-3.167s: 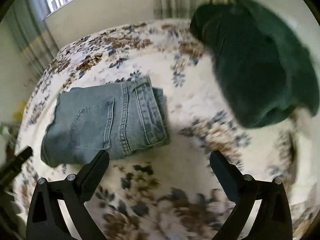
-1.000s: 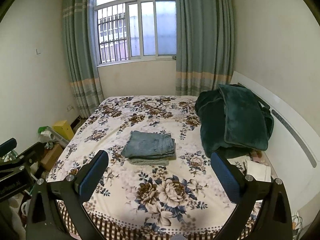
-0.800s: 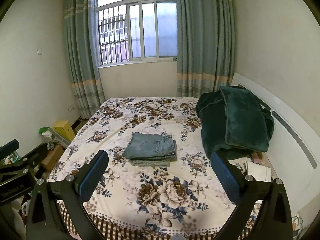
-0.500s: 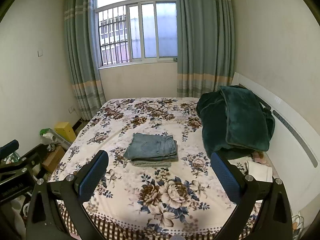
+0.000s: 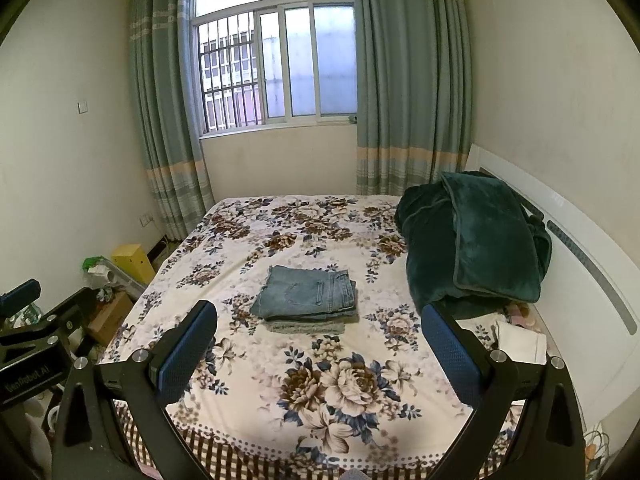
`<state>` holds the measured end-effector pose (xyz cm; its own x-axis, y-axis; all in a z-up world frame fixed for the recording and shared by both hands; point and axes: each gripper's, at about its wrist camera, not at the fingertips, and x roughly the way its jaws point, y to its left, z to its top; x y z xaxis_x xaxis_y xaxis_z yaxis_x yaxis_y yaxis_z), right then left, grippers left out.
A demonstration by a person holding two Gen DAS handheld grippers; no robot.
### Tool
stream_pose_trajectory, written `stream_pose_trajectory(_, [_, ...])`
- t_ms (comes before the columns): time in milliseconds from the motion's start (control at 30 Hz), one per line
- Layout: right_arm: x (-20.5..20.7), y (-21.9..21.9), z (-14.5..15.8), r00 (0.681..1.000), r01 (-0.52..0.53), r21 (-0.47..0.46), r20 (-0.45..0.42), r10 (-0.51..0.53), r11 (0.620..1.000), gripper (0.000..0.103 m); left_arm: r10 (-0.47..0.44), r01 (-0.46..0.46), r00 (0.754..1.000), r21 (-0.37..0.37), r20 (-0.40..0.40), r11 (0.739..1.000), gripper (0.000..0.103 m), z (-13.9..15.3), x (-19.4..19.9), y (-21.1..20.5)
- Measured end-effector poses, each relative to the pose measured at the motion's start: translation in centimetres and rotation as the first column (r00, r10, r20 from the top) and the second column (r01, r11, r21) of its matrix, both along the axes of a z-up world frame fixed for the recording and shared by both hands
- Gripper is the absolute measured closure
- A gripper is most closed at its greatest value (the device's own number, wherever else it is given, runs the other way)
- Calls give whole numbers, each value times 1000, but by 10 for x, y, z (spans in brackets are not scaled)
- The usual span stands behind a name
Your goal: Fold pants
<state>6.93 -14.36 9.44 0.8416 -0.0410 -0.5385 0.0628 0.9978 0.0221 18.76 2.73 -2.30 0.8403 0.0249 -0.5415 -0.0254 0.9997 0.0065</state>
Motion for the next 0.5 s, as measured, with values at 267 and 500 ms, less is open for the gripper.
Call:
stream_pose_trajectory(267, [-1, 2, -1, 1000, -1, 1, 5, 1, 1000, 0, 8, -8, 1000, 1, 14, 1000, 0, 2, -4, -4])
stream_pose_trajectory(500, [1, 6, 3, 1000, -6, 0, 9, 6, 1000, 0, 10, -10, 1000, 1, 16, 1000, 0, 4, -5, -4])
